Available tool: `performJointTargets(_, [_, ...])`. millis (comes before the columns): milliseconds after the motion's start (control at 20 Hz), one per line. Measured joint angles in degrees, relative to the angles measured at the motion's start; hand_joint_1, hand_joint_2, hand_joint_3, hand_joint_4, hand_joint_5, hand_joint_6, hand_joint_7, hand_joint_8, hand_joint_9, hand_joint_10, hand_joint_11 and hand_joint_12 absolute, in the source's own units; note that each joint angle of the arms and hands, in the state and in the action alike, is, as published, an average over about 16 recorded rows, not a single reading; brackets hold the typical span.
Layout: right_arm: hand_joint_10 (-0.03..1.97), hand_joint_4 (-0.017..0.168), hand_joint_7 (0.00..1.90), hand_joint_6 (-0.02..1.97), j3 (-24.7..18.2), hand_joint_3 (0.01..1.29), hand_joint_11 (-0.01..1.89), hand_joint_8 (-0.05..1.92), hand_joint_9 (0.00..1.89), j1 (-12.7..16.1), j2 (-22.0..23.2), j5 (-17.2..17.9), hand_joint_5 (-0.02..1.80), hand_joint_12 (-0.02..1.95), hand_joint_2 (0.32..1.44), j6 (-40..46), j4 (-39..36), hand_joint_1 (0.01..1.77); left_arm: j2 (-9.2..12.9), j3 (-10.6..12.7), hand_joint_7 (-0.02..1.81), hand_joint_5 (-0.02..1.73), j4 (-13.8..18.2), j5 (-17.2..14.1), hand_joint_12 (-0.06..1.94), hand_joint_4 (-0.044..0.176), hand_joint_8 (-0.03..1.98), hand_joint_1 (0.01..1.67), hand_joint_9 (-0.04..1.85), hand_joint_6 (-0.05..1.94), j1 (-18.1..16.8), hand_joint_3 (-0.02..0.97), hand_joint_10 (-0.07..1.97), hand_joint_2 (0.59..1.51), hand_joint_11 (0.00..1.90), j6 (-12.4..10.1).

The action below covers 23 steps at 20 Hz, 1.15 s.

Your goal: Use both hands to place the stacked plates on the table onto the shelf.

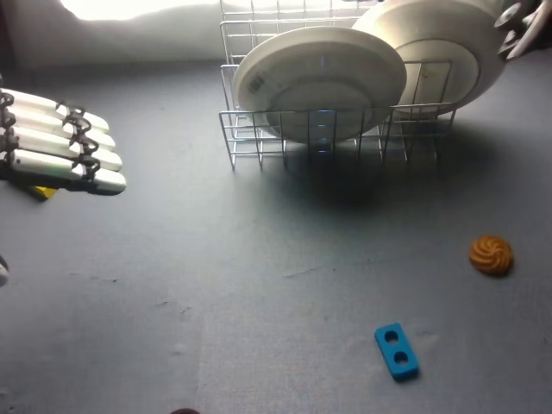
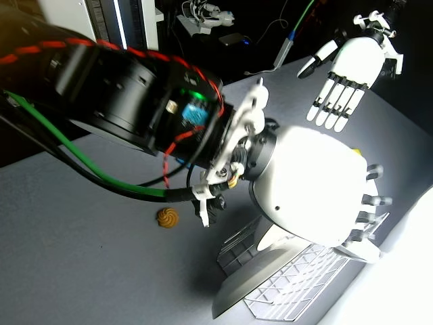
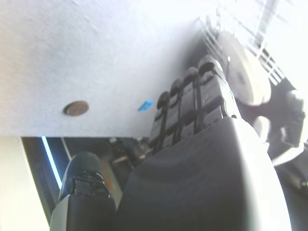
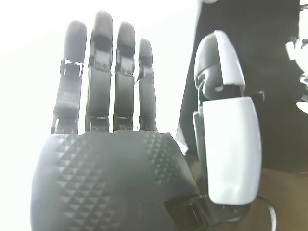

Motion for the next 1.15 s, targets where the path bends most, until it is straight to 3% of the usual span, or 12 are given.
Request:
performJointTargets(200, [0.04,0.001,0.56,0.03,-6.2,0.01,0.16,0.03,0.59,0.3,5.5,2.6,0.47,1.17,1.07,-4.8,-1.6,0.75,0.7,-1.3,0.09,0.05,-0.5,-2.1,0.04,0.003,0.02,0.02,0.07,0.02,-1.5,0.020,0.01,1.160,0.05,0.3])
performJointTargets(300, [0.07,0.001,0.53,0.03,-9.8,0.01,0.14,0.05,0.56,0.0,8.7,4.1,0.44,1.19,1.07,-7.2,-2.1,0.69,1.0,-2.0,0.16,0.12,-0.7,-3.2,0.17,0.003,0.03,0.03,0.13,0.03,-2.3,0.020,0.06,1.168,0.08,0.5])
performJointTargets(400, [0.23,0.001,0.52,0.11,-13.6,0.01,0.15,0.17,0.53,-0.6,12.2,5.3,0.44,1.26,1.05,-9.5,-2.2,0.63,1.3,-2.7,0.23,0.19,-0.7,-4.2,0.40,0.002,0.19,0.03,0.19,0.15,-3.0,0.020,0.25,1.175,0.10,0.6])
performJointTargets(500, [0.47,0.002,0.55,0.30,-17.0,0.01,0.22,0.40,0.56,-1.2,15.5,6.2,0.48,1.36,1.02,-11.3,-1.8,0.57,1.6,-3.2,0.36,0.30,-0.7,-5.2,0.63,0.002,0.42,0.04,0.29,0.37,-3.7,0.019,0.49,1.175,0.17,0.8])
performJointTargets(700, [0.94,0.004,0.80,0.77,-22.5,0.01,0.57,0.87,0.80,-2.9,21.7,7.2,0.75,1.54,1.01,-13.1,-0.2,0.44,2.1,-3.7,0.75,0.68,0.1,-6.3,1.11,0.004,0.89,0.11,0.68,0.84,-4.8,0.018,0.96,1.190,0.53,1.1])
performJointTargets(800, [1.18,0.017,0.96,1.01,-24.4,0.01,0.79,1.10,0.96,-3.7,24.2,7.3,0.91,1.64,1.05,-14.5,1.5,0.41,2.1,-3.8,0.95,0.86,0.4,-6.4,1.35,0.011,1.13,0.20,0.89,1.08,-5.2,0.016,1.20,1.204,0.74,1.1])
performJointTargets(1000, [1.58,0.026,1.17,1.36,-26.8,0.01,1.08,1.48,1.15,-4.7,27.0,7.3,1.12,1.82,1.05,-15.5,2.7,0.35,2.1,-3.9,1.22,1.11,0.9,-6.7,1.77,0.016,1.52,0.28,1.16,1.46,-5.6,0.015,1.61,1.220,0.98,1.2])
performJointTargets(1150, [1.89,0.034,1.34,1.74,-27.9,0.01,1.34,1.83,1.32,-5.1,28.5,6.9,1.30,1.91,1.07,-16.2,3.7,0.33,2.1,-3.8,1.41,1.29,1.3,-6.7,1.92,0.020,1.87,0.34,1.36,1.82,-5.9,0.014,1.91,1.220,1.22,1.2])
